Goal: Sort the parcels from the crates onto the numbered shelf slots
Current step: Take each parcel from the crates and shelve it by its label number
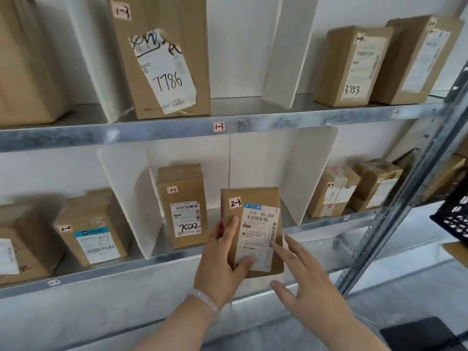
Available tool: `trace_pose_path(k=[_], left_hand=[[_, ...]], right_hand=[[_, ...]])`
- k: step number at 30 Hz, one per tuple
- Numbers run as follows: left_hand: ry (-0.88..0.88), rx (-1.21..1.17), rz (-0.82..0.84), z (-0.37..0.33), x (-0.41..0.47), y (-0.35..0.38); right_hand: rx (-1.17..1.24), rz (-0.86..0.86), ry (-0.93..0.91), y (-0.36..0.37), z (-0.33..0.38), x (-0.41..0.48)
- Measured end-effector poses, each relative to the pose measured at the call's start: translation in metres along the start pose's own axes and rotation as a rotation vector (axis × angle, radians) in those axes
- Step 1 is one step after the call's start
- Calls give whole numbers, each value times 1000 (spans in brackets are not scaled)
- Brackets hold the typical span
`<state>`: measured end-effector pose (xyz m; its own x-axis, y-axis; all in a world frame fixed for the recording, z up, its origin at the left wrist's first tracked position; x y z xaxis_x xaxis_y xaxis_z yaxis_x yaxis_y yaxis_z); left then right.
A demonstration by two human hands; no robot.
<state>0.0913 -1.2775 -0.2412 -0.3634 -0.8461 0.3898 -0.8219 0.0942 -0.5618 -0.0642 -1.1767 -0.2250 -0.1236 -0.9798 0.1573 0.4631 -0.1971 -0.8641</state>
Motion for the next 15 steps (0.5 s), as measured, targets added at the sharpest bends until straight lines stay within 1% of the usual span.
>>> trace_pose_path(k=[3, 8, 15], left_hand=[[-26, 9, -30, 14, 33, 17], [-58, 96, -95, 42, 72, 38], [-50, 253, -129, 75, 114, 68]], right_hand=[[-21, 24, -21, 2, -32, 31], [-9, 109, -79, 17, -73, 68], [59, 151, -117, 43, -99, 111]])
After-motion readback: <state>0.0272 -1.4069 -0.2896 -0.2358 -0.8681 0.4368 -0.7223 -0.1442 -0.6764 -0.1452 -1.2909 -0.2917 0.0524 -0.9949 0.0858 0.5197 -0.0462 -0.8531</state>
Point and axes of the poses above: each hand's wrist, its own x-axis towards the middle knuckle, its own y-axis out of the palm, z = x × y, the point moved 9 cm from there along x, towards the middle knuckle
